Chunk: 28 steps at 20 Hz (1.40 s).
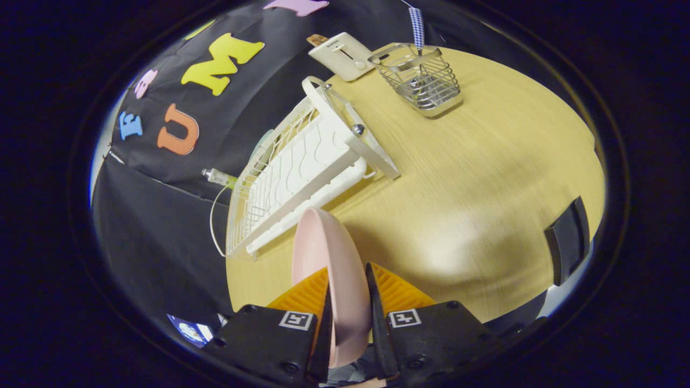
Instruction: Take the plate from the dish rack, then take the spoon from the basket and place it into the plate.
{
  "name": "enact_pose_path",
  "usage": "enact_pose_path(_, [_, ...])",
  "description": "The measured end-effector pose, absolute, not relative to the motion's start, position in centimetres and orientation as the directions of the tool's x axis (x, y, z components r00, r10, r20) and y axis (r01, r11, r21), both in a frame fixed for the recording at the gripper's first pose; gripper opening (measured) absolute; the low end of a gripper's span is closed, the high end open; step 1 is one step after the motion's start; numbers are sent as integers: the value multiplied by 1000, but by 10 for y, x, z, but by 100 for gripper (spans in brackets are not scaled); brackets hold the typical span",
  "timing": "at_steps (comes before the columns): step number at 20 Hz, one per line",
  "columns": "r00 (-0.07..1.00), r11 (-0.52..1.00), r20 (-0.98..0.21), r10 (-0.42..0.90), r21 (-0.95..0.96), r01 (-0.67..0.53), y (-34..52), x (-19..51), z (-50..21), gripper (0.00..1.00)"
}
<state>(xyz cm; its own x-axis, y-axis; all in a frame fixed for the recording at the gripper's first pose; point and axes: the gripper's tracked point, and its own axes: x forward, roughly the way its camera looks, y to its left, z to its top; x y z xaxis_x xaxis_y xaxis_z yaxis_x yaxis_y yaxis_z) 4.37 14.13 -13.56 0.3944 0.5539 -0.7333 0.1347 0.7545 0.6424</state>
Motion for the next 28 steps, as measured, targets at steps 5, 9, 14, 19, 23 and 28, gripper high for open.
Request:
enact_pose_path(5, [395, 747, -729, 559, 650, 141, 135, 48, -139, 45])
enact_pose_path(9, [442, 759, -711, 546, 644, 98, 128, 51, -129, 50])
enact_pose_path(14, [556, 825, -681, 476, 565, -13, 109, 49, -104, 69])
enact_pose_path(19, [685, 880, -609, 400, 465, -101, 81, 40, -79, 88])
enact_pose_path(23, [829, 934, -477, 292, 329, -140, 44, 39, -46, 98])
enact_pose_path(28, [948, 980, -277, 158, 163, -116, -8, 41, -7, 100])
